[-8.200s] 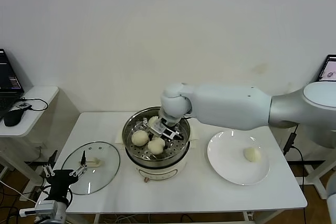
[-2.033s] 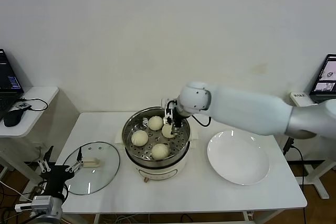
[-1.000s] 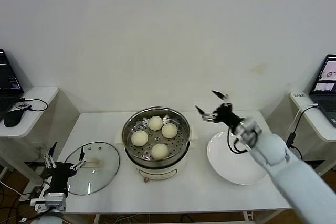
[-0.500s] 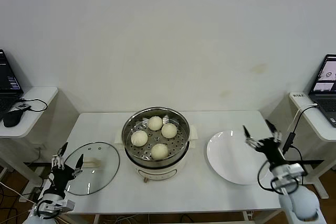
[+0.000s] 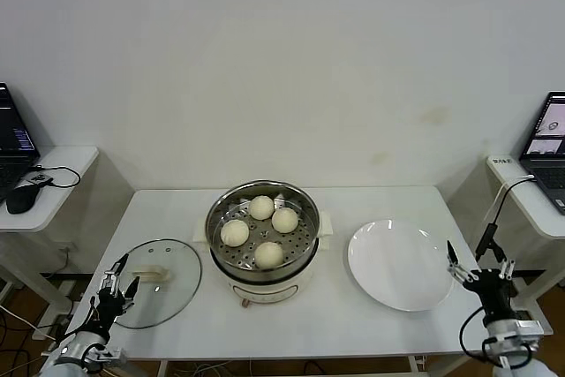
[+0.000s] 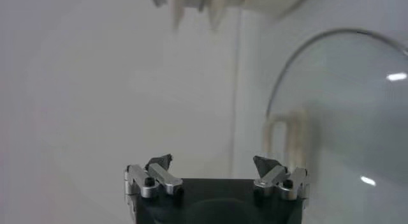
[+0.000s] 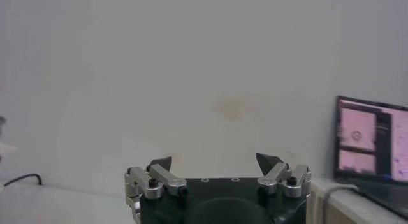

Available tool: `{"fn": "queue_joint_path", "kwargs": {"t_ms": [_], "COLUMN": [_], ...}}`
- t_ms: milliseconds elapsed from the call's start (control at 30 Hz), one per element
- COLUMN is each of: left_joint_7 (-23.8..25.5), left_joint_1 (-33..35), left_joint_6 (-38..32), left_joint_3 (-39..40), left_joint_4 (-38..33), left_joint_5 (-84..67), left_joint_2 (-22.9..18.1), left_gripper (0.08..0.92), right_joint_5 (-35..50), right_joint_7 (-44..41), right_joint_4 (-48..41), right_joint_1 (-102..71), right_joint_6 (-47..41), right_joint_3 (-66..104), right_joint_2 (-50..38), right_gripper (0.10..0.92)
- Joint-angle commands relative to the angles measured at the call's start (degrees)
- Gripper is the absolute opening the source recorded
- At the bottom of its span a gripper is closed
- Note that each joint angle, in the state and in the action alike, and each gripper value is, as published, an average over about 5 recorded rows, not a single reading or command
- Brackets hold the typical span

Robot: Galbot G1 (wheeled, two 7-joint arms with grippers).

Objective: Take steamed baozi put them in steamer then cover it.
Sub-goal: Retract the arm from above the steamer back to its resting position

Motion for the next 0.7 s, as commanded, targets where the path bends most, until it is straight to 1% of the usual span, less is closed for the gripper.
{"fn": "queue_joint_path", "kwargs": {"t_ms": [33, 467, 700], "left_joint_7": [-0.07, 0.22, 0.20], "left_joint_1": [-1.88, -9.76, -13.09], "left_joint_6": [-0.23, -0.22, -0.41], "left_joint_3": [1.63, 4.82, 5.72], "left_joint_4": [3.18, 6.33, 10.27], "left_joint_5": [4.33, 4.63, 4.20], "left_joint_2": [0.82, -0.55, -0.93], "left_gripper": [0.823, 0.823, 0.823], "right_joint_5": [-0.36, -1.15, -1.54], "right_joint_7": [-0.12, -0.63, -0.95], "right_joint_4": [-0.01, -0.68, -1.68], "right_joint_1": [-2.80, -3.79, -3.76], "right_joint_6": [1.04, 1.35, 1.45], "right_joint_3": [2.67, 2.28, 1.79], "right_joint_2": [1.92, 2.82, 3.00], "right_gripper": [0.823, 0.823, 0.823]}}
